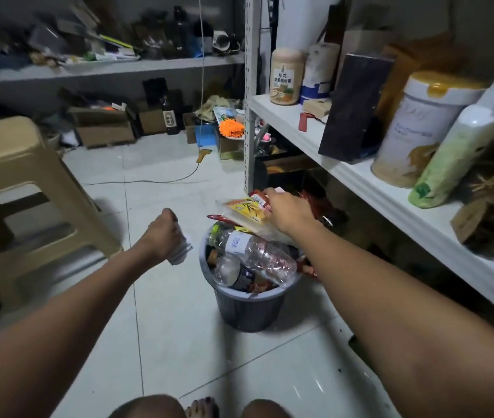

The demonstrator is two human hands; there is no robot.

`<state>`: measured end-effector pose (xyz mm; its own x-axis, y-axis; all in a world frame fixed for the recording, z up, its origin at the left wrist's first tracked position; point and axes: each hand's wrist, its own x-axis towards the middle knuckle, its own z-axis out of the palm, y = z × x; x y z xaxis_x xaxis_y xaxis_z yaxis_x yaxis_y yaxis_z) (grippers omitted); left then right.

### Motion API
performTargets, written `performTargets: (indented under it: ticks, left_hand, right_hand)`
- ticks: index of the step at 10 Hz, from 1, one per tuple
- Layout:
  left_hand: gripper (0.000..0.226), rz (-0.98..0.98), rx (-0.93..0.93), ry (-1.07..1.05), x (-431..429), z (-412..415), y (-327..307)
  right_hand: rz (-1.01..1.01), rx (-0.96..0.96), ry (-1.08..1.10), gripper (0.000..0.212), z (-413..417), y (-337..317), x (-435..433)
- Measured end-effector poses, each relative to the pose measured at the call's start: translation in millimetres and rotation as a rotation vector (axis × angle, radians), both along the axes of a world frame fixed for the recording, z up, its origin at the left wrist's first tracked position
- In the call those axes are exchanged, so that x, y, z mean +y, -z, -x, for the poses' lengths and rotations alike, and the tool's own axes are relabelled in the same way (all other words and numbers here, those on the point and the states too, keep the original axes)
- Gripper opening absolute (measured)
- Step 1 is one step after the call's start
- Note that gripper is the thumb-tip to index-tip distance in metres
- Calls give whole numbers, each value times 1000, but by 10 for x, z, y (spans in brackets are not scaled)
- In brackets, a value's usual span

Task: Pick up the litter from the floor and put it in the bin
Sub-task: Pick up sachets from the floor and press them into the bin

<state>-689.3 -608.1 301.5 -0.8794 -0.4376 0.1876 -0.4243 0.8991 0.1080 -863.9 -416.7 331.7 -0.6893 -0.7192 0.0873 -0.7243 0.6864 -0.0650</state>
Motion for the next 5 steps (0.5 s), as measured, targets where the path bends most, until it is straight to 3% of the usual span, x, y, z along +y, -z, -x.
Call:
performTargets:
  ticks: [1, 2, 5]
  left_hand:
    - [3, -624, 113, -251, 136, 80, -236]
    - [27, -545, 93, -197, 124, 194, -131]
    - [26, -555, 62, -121, 219, 657, 40]
  right_hand:
    - [-81, 33, -39, 37, 78, 242, -158]
    - [-89, -19, -14, 33, 175, 364, -262]
    - [-98, -19, -18, 48, 354, 503, -292]
